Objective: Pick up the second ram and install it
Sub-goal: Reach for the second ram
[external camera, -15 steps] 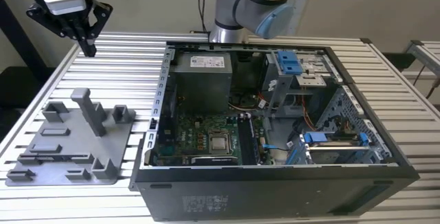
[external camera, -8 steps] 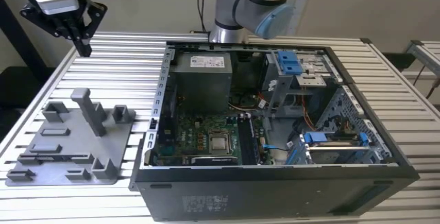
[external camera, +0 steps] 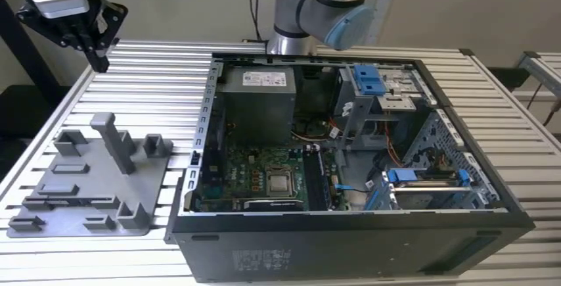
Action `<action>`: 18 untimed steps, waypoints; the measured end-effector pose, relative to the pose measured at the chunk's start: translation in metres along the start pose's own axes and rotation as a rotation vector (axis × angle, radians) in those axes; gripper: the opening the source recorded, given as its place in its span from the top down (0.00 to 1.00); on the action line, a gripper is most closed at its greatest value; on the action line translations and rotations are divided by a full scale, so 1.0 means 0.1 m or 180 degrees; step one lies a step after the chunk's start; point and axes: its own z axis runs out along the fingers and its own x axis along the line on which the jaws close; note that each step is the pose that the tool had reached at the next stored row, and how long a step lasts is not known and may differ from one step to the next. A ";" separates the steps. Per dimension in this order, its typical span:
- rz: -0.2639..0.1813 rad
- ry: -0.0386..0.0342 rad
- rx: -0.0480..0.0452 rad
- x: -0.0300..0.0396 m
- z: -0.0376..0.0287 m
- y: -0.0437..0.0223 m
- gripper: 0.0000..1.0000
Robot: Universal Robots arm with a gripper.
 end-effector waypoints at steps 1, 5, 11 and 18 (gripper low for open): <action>0.0000 0.0000 0.0000 0.012 -0.001 0.000 0.89; 0.0000 0.0000 0.0000 0.066 -0.001 0.000 0.89; 0.0000 0.0000 0.0000 0.148 -0.003 0.000 0.89; 0.0000 -0.0001 0.0000 0.242 -0.005 0.001 0.89</action>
